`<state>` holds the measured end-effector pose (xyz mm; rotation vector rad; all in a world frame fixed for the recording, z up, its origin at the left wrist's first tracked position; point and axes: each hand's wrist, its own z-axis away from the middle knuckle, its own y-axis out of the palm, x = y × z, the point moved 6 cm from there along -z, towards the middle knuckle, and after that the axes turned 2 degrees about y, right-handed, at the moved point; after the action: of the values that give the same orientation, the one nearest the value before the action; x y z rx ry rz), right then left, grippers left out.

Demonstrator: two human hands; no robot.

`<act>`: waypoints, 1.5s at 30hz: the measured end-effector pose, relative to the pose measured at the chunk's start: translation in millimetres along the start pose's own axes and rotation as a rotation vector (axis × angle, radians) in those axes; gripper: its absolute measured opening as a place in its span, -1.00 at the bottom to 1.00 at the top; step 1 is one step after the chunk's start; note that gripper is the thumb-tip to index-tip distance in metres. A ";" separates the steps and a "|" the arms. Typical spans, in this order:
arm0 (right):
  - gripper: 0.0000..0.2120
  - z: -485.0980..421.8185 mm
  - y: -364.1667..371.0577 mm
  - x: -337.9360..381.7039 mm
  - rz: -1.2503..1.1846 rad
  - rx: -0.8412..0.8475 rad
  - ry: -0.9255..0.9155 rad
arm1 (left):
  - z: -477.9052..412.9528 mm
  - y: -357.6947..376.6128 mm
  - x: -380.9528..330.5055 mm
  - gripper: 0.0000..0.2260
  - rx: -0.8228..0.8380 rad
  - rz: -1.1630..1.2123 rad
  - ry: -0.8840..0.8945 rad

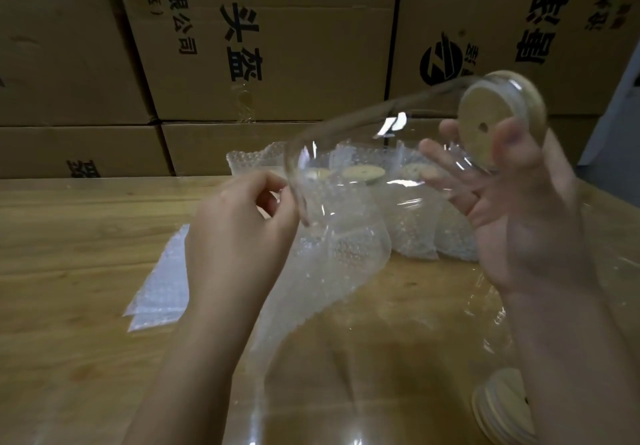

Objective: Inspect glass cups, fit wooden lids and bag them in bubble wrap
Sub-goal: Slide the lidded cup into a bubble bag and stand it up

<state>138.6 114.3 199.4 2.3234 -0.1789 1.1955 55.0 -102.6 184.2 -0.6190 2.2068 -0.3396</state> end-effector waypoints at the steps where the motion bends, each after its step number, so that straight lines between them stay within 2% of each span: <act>1: -0.43 0.1 1.4 -0.8 0.024 0.005 0.005 | -0.7 -0.9 1.3 -0.73 -0.011 -0.013 -0.001; 4: -0.57 1.1 1.9 -3.4 0.106 -0.008 -0.007 | -3.7 -2.0 5.6 -0.71 -0.007 -0.032 -0.004; 9: -0.52 7.7 8.7 -5.2 0.270 -0.019 -0.083 | -6.7 -4.1 12.3 -0.81 -0.015 -0.005 -0.016; 16: -0.56 11.1 13.4 -7.1 0.442 0.057 -0.142 | -9.9 0.7 16.0 -0.89 -0.004 0.049 -0.001; 18: -0.55 13.9 19.3 -9.9 0.512 0.089 -0.150 | -7.7 11.5 16.2 -0.87 0.040 0.179 -0.050; 20: -0.53 16.7 26.4 -11.2 0.602 0.125 -0.170 | -4.6 25.3 14.3 -0.88 0.098 0.406 -0.129; 23: -0.53 21.0 32.6 -5.2 0.763 0.142 -0.264 | 1.9 39.3 6.4 -0.90 0.130 0.683 -0.203; 26: -0.51 25.5 35.6 9.1 0.917 0.170 -0.391 | 8.8 50.9 -0.3 -0.94 0.205 0.864 -0.277; 29: -0.50 27.6 37.4 15.4 1.047 0.253 -0.434 | 11.7 57.8 -5.1 -0.88 0.262 1.001 -0.337; 36: -0.54 20.5 39.0 -38.2 1.187 0.461 -0.120 | 12.7 71.7 10.5 -0.87 0.351 0.807 -0.404; 41: -0.55 15.9 35.6 -67.5 1.206 0.509 -0.078 | 10.0 75.8 24.6 -0.86 0.324 0.688 -0.369; 45: -0.55 15.8 32.3 -85.5 1.293 0.553 -0.053 | 9.1 77.0 27.1 -0.90 0.299 0.550 -0.269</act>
<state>87.5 68.9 136.8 2.6794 -1.7610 1.8846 22.2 -52.4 128.0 0.1077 1.9197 -0.2688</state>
